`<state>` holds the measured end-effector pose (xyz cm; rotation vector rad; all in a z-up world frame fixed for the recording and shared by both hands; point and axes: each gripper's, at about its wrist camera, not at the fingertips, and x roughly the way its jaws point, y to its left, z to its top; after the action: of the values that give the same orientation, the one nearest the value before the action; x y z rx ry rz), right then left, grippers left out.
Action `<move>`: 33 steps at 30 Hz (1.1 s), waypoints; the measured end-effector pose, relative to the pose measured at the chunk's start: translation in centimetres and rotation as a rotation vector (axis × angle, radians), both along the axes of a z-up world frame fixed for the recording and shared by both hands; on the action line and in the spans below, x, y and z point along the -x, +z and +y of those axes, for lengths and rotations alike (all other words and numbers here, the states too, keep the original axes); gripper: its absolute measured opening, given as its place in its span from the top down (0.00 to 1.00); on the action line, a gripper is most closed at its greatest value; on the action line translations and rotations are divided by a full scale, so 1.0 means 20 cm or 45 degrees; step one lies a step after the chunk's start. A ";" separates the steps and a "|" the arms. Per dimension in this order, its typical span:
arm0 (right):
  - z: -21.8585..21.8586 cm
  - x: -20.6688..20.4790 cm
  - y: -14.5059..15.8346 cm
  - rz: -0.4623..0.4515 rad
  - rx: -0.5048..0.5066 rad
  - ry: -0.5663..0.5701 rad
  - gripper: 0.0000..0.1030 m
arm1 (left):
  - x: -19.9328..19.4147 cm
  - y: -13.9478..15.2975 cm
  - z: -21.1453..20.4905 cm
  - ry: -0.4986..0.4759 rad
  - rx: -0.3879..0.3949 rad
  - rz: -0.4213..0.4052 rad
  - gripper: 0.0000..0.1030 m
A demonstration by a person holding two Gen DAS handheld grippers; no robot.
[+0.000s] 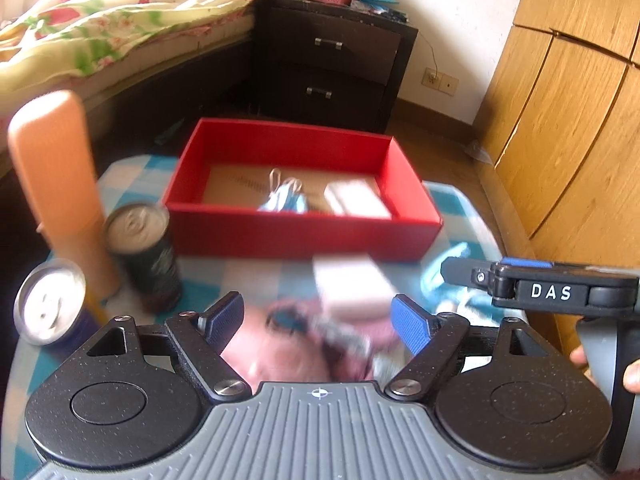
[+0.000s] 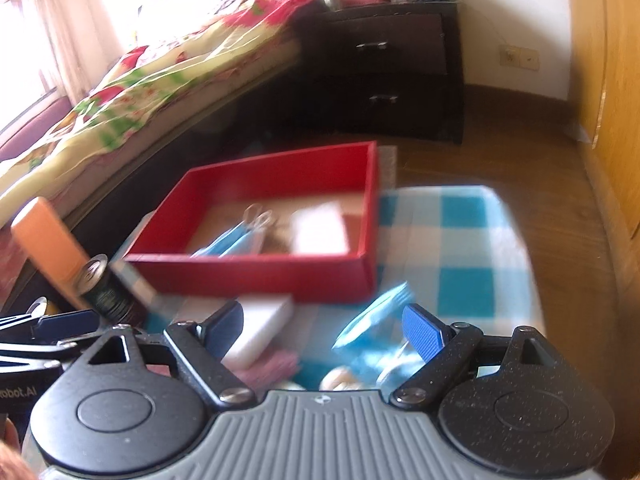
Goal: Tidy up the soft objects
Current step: 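Move both tools back toward the pink pig plush and striped sock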
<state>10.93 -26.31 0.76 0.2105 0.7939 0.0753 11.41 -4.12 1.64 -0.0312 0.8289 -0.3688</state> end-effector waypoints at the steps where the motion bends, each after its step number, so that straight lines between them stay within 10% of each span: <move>1: 0.02 0.02 0.00 0.000 0.000 0.017 0.36 | 0.02 -0.01 0.02 0.005 -0.005 0.011 0.23; 33: 0.29 0.50 -0.16 0.180 -0.052 0.210 0.35 | 0.07 -0.24 0.02 -0.043 -0.168 0.170 0.21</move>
<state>0.90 -20.51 -2.52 0.1902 0.9503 0.2345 9.93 -3.70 -3.13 0.0816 0.9856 -0.3461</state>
